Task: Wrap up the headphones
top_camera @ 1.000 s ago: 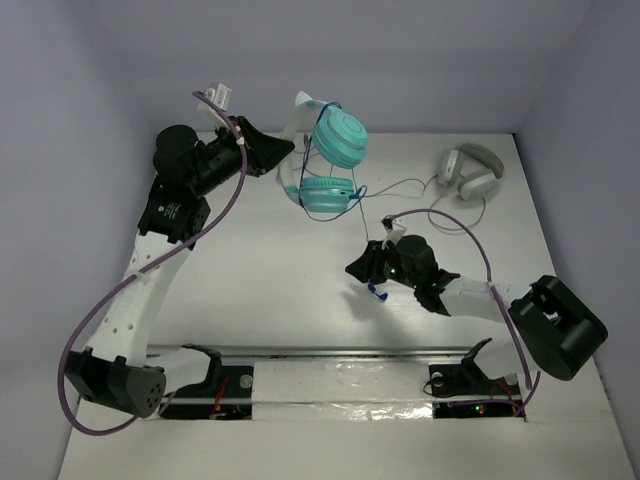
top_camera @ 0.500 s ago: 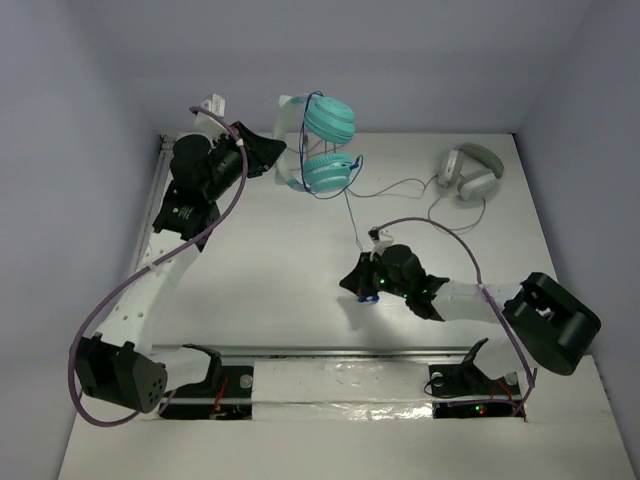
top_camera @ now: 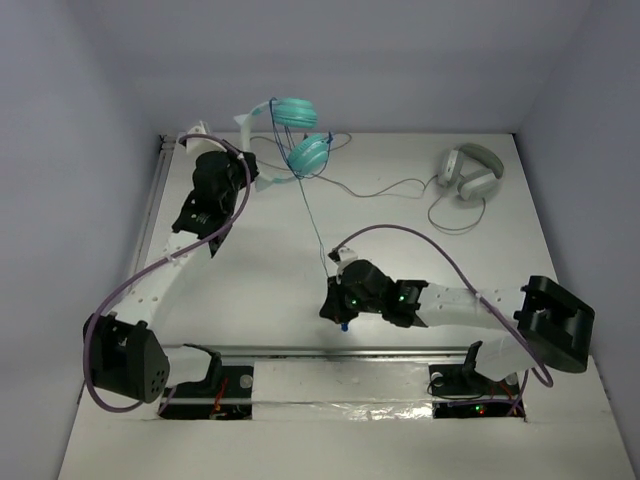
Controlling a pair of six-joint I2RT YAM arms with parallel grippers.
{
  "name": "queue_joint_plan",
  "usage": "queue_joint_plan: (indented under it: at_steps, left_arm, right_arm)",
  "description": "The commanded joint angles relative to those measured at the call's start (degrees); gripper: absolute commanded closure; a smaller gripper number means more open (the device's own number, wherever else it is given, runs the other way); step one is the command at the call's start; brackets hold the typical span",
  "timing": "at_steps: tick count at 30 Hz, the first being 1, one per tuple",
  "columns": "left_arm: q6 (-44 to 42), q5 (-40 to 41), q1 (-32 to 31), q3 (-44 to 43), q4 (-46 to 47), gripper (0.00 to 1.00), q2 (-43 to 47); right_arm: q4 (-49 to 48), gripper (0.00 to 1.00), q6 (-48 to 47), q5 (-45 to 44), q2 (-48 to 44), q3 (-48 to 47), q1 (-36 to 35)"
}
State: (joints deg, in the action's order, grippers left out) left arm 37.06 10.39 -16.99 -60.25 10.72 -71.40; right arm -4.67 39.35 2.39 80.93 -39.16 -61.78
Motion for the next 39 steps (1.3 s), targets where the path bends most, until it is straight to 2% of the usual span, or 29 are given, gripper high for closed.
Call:
queue_joint_plan:
  at_steps: [1,6,12,16,21,27,33,39]
  left_arm:
    - [-2.1,10.2,-2.2,1.8,6.4,1.00,-1.8]
    - [-6.4,20.7,-9.1,3.9,5.1,1.00,-4.1]
    - [-7.6,23.4,-15.1,8.1,3.1,1.00,-5.4]
    - [-8.3,25.7,-19.8,10.1,-0.9,1.00,-6.0]
    - [-9.0,23.4,-25.2,12.3,-2.5,1.00,-6.4]
    - [-7.9,21.0,-30.4,11.7,-4.5,1.00,-11.0]
    - [-8.1,14.9,-31.0,11.1,-3.1,1.00,-13.5]
    - [-9.8,10.5,-31.5,14.0,-0.2,1.00,-11.3]
  right_arm:
    - [11.0,1.00,-2.4,-2.0,-1.5,-7.2,-3.6]
    - [23.6,1.00,-4.2,-5.9,-4.4,-13.6,-7.6]
    - [35.9,1.00,-7.8,-13.2,-9.6,-20.4,-8.1]
    - [39.4,1.00,-11.9,-17.7,-12.0,-24.8,-8.1]
    - [42.1,1.00,-16.3,-23.5,-11.2,-30.4,-8.1]
    - [41.1,1.00,-20.2,-22.4,-8.1,-34.1,-6.2]
    - [39.0,1.00,-21.8,-20.7,-7.2,-35.3,-3.5]
    - [38.2,1.00,-22.7,-23.5,-8.4,-32.8,0.9]
